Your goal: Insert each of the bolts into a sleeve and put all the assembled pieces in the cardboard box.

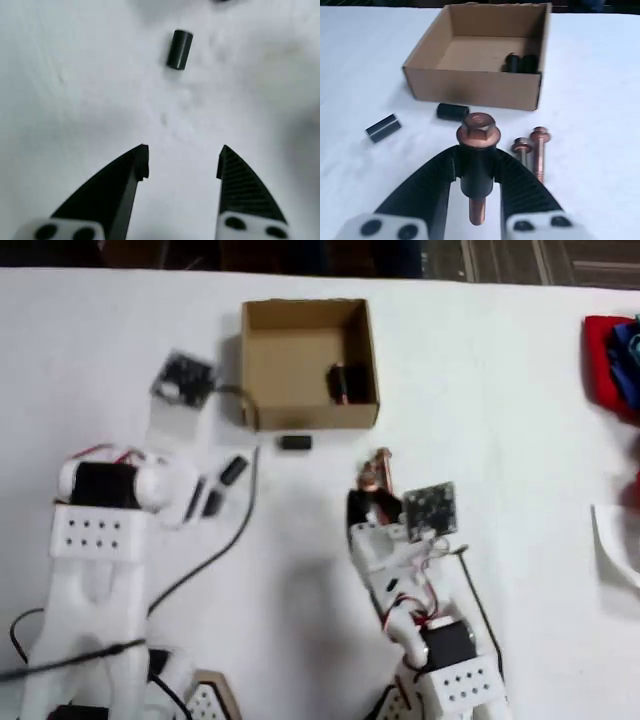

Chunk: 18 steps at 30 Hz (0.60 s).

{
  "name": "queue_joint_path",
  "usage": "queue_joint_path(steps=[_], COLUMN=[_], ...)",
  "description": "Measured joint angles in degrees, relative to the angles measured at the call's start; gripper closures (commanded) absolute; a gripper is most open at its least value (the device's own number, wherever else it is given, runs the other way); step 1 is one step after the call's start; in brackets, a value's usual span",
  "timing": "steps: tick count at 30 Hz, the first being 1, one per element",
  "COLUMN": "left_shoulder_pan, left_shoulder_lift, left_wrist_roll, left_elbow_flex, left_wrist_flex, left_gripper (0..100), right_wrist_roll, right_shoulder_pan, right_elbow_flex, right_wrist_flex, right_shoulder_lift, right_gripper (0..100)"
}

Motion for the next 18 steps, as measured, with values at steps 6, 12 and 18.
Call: queue_joint_path(steps=[6, 12, 18], left_shoulder_pan=[-2.6, -2.8, -3.3], left_shoulder_lift=[0.0, 0.0, 0.0], left_wrist_roll=[-3.9, -3.9, 3.0], left_elbow_flex=[21.3, 31.9, 35.2], left_wrist_flex=[-25.3, -42.8, -45.0], left_gripper=[77, 77, 77], right_wrist_roll=[4.8, 10.5, 12.0], right_shoulder_pan=[1.2, 1.3, 1.3], right_elbow_flex=[-9.8, -17.1, -39.5], right_wrist_flex=[2.5, 4.3, 11.3], right_shoulder_lift=[0.2, 12.0, 39.8], right_gripper=[97.8, 97.8, 97.8])
